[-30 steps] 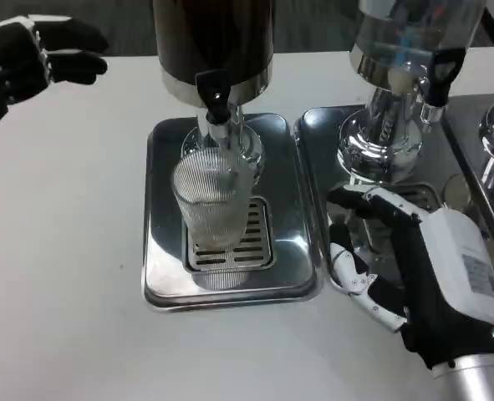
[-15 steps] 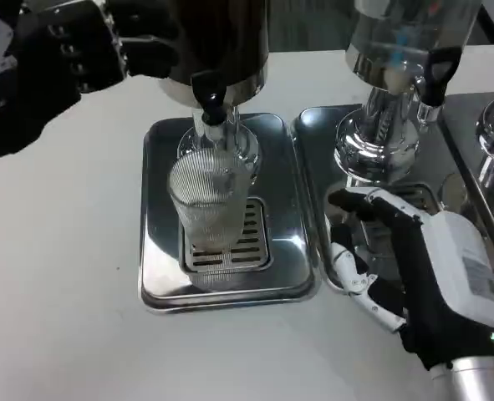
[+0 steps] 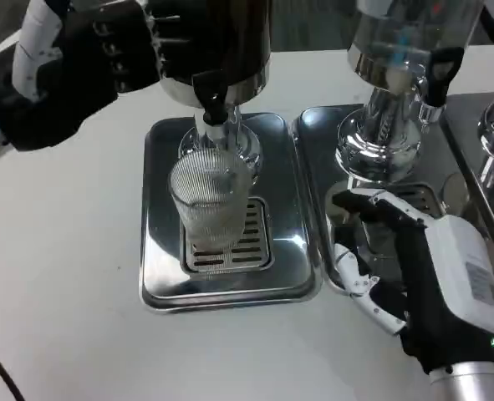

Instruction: Grasp the cup under the faucet to collect the drink, then remove the cup.

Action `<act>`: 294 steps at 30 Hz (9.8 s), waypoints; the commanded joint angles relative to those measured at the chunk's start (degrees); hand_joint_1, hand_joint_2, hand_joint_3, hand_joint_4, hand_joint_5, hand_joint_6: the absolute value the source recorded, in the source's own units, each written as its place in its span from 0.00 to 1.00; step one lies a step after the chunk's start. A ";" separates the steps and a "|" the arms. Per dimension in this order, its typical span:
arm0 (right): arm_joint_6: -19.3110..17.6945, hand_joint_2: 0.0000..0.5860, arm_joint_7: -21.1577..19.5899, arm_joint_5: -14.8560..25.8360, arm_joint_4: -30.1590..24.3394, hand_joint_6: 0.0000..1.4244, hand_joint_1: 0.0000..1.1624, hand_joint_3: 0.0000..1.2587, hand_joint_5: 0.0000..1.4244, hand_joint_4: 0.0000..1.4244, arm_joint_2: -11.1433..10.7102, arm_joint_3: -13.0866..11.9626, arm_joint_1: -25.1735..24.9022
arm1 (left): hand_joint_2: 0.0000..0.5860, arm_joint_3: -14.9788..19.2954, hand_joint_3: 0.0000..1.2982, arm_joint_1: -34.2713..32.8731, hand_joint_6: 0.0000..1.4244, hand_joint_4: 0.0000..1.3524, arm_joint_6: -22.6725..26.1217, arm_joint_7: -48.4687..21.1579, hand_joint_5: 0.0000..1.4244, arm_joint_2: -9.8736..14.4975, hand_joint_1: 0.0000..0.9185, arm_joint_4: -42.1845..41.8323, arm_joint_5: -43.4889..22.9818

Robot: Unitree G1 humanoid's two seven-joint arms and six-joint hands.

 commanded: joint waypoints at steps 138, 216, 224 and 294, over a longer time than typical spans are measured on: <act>12.67 0.42 28.08 26.87 6.43 0.02 0.46 0.00 0.00 0.00 -0.70 -2.61 -17.83 | 0.08 -9.92 0.19 10.99 0.14 0.10 -40.95 11.81 0.12 -1.28 0.00 -6.50 16.06; 3.87 0.46 27.69 29.98 25.72 0.03 0.46 0.00 0.00 0.00 3.75 -0.59 -31.72 | 0.09 -10.52 0.20 11.87 0.14 0.11 -42.11 15.54 0.12 1.15 0.00 -5.31 16.13; 3.78 0.47 28.08 30.40 26.56 0.04 0.45 0.00 0.01 0.00 4.10 -0.44 -32.12 | 0.09 -9.52 0.20 12.48 0.15 0.12 -42.56 18.65 0.12 1.58 0.00 -3.77 16.38; 2.22 0.40 24.71 24.39 34.23 0.03 0.48 0.00 0.00 0.00 4.83 2.76 -35.76 | 0.16 1.46 0.25 24.37 0.16 0.16 -39.78 30.13 0.14 7.72 0.00 5.08 17.11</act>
